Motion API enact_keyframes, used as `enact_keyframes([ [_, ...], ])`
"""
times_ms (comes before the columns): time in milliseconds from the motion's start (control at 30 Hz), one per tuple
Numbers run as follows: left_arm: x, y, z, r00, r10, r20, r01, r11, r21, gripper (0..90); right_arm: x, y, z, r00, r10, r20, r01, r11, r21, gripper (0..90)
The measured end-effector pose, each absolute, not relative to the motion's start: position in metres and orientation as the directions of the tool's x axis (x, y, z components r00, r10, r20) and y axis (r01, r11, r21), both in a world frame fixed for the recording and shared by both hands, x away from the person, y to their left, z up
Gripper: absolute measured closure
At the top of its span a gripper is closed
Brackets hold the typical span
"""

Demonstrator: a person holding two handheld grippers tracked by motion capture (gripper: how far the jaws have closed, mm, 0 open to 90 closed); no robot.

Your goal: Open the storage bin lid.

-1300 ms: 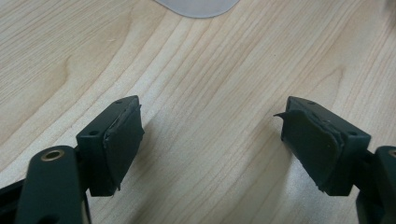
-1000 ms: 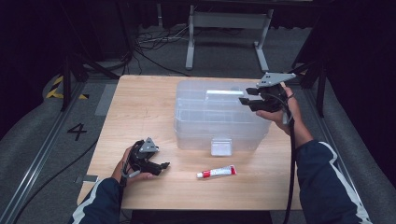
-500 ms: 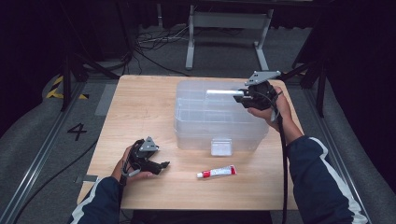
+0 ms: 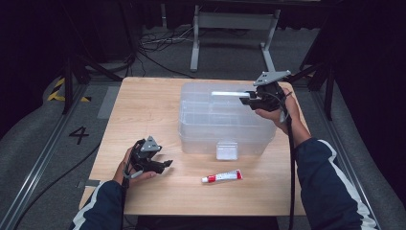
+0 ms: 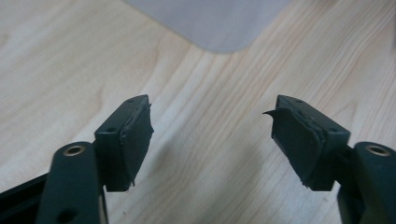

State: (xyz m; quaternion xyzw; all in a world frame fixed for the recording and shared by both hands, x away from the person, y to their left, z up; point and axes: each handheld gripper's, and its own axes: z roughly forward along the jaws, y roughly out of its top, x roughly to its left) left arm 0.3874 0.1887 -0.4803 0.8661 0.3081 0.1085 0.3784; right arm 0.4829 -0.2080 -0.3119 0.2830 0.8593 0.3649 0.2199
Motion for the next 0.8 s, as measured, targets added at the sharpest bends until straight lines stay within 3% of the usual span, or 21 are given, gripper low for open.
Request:
enact_keyframes([
  [167, 0.395, 0.191, -0.468, 0.785, 0.618, -0.048, 0.437, -0.497, 0.75, 39.1, 0.485, -0.209, -0.312, -0.754, 0.636, -0.165, 0.319, 0.574, 0.754, 68.9],
  [567, 0.398, 0.193, -0.446, 0.808, 0.59, 0.001, 0.356, -0.49, 0.796, 70.2, 0.487, -0.208, -0.31, -0.749, 0.645, -0.155, 0.335, 0.569, 0.751, 68.8],
  [800, 0.401, 0.187, -0.438, 0.807, 0.59, 0.009, 0.339, -0.477, 0.811, 67.8, 0.489, -0.208, -0.309, -0.744, 0.652, -0.143, 0.349, 0.563, 0.749, 68.7],
])
